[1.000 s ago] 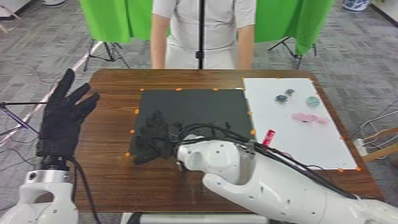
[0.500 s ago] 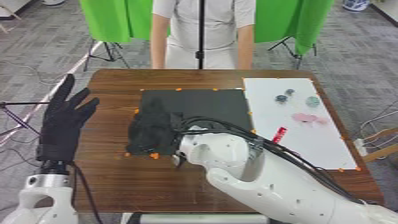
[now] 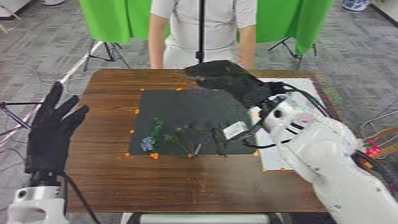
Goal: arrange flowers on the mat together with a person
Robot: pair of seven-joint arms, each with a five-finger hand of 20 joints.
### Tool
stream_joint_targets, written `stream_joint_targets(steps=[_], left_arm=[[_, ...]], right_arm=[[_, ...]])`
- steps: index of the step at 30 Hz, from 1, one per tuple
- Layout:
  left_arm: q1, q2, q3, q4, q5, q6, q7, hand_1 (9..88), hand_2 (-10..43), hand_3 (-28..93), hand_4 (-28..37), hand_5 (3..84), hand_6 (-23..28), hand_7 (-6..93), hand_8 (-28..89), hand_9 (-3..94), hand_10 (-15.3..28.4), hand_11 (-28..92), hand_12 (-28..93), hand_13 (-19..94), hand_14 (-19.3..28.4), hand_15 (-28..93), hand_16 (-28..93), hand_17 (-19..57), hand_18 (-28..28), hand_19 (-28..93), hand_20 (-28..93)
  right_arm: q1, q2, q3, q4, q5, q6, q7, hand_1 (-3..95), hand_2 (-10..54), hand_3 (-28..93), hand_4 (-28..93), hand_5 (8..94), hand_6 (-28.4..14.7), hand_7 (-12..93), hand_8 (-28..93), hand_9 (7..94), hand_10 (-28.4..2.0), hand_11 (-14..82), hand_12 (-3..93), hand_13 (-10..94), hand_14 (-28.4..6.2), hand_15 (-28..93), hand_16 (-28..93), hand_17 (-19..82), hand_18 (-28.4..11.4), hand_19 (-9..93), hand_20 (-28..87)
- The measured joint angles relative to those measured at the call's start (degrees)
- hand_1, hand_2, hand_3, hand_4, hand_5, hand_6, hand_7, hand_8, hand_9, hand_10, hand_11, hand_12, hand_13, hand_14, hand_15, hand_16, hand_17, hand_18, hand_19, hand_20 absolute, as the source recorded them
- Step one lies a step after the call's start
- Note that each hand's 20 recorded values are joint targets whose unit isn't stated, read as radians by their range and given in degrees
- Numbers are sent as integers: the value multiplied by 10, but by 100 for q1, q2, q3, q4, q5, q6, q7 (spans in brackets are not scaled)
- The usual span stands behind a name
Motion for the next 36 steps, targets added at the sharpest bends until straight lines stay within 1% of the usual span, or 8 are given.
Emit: stream_joint_targets(steps=[7, 11, 13, 17, 21, 26, 30, 36], left_arm=[[36, -192, 116, 52, 136, 4, 41, 159, 26, 741, -283, 248, -60, 116, -101, 291, 112, 82, 139, 237, 176, 193, 7, -101, 253, 456, 24], [34, -321, 135, 118, 395, -3, 31, 157, 23, 744, -283, 241, -66, 118, -101, 288, 109, 77, 140, 237, 173, 183, 12, -100, 257, 451, 29], [40, -384, 135, 140, 457, -15, 22, 158, 22, 744, -283, 240, -66, 119, -101, 287, 109, 74, 141, 237, 173, 182, 16, -99, 258, 450, 32], [69, -471, 157, 168, 464, -72, -16, 159, 21, 744, -283, 240, -66, 119, -102, 284, 109, 71, 143, 237, 175, 182, 20, -99, 261, 448, 36], [78, -541, 227, 198, 483, -153, -60, 160, 20, 746, -283, 238, -69, 118, -102, 282, 108, 68, 144, 237, 175, 182, 21, -99, 261, 445, 36], [87, -653, 248, 202, 519, -222, -91, 162, 20, 746, -283, 236, -69, 118, -102, 280, 108, 66, 146, 238, 175, 182, 22, -99, 262, 443, 37], [85, -658, 251, 201, 524, -228, -86, 162, 21, 747, -283, 239, -62, 121, -101, 283, 111, 70, 148, 242, 179, 192, 24, -98, 262, 446, 40], [57, -605, 296, 196, 523, -227, -44, 164, 22, 746, -283, 242, -59, 123, -101, 287, 116, 81, 149, 246, 182, 207, 21, -95, 266, 455, 45]], right_arm=[[-1591, -111, 1626, -261, 2060, 1007, -73, 100, 173, 695, -251, 397, 12, 71, -84, 370, -176, 74, 186, 260, -219, 264, 228, -29, -244, 404, 271], [-2315, -315, 2175, -302, 2624, 1320, -296, 87, 174, 685, -259, 369, 18, 60, -79, 357, -172, 49, 184, 257, -222, 209, 247, -26, -243, 377, 249], [-2642, -449, 2322, -317, 2682, 1369, -474, 86, 176, 681, -261, 356, 17, 55, -78, 353, -170, 41, 183, 257, -221, 194, 254, -23, -243, 367, 242], [-3238, -766, 2552, -396, 2538, 1342, -618, 79, 180, 674, -263, 323, 11, 48, -73, 346, -169, 29, 184, 259, -222, 161, 269, -19, -241, 349, 229], [-3770, -1065, 2761, -471, 2383, 1176, -644, 73, 180, 673, -263, 320, 13, 46, -71, 345, -169, 27, 185, 259, -222, 152, 281, -21, -240, 342, 226], [-4254, -1240, 2796, -488, 2348, 1145, -756, 69, 178, 683, -263, 323, 18, 50, -72, 350, -169, 28, 187, 261, -222, 150, 293, -22, -239, 334, 223], [-4307, -1238, 2793, -469, 2353, 1170, -804, 68, 177, 687, -263, 327, 19, 53, -74, 354, -170, 32, 188, 263, -220, 154, 297, -24, -239, 334, 223], [-4074, -1166, 2745, -434, 2340, 1258, -818, 69, 173, 688, -263, 334, 20, 57, -75, 357, -171, 37, 189, 265, -219, 165, 298, -26, -240, 336, 225]])
